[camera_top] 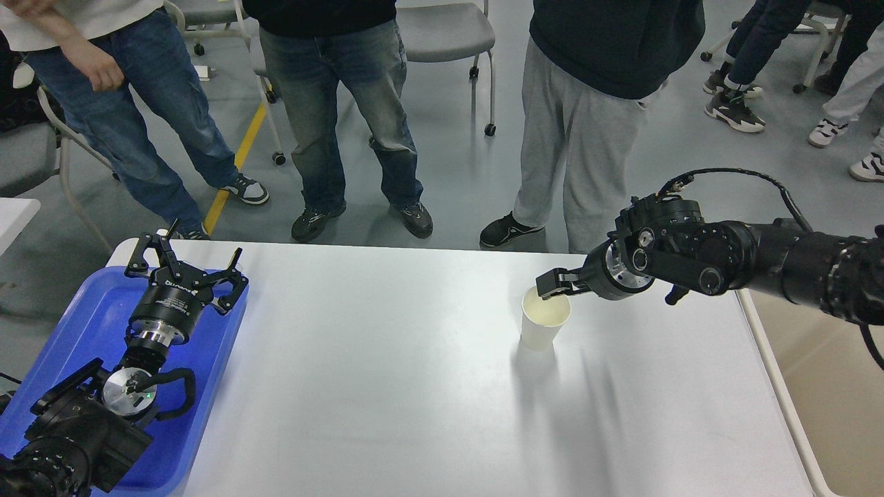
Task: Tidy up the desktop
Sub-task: 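Lower the right gripper onto the white paper cup and close it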
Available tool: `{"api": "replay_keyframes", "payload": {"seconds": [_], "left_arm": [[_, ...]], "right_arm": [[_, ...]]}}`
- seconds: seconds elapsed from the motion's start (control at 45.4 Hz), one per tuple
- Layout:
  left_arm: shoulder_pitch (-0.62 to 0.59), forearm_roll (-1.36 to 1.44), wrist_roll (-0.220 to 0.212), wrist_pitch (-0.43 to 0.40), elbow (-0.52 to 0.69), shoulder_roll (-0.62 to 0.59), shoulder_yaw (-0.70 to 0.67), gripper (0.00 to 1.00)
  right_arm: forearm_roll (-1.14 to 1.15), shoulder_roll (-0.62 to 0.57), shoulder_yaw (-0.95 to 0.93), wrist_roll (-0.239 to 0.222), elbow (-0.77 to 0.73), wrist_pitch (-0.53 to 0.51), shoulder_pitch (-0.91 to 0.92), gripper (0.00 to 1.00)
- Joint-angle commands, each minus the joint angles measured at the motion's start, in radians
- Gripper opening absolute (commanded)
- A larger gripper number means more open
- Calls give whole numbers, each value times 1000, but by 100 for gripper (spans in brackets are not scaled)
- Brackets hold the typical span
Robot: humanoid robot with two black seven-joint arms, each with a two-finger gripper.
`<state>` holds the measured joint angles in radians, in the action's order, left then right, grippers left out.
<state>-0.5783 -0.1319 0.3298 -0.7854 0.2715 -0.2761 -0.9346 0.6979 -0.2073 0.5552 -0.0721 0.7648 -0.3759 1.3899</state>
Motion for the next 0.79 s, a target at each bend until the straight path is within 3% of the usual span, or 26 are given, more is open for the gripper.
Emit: {"api": "replay_keyframes", "payload": {"seconds": [0.0,0.771], "left_arm": [[0,0,0,0,0,0,0,100],[0,0,0,0,0,0,0,100]], "right_arm": [[42,8,-17,3,-36,37,-64,100],[40,16,-64,5,-102,150,-186,98]]}}
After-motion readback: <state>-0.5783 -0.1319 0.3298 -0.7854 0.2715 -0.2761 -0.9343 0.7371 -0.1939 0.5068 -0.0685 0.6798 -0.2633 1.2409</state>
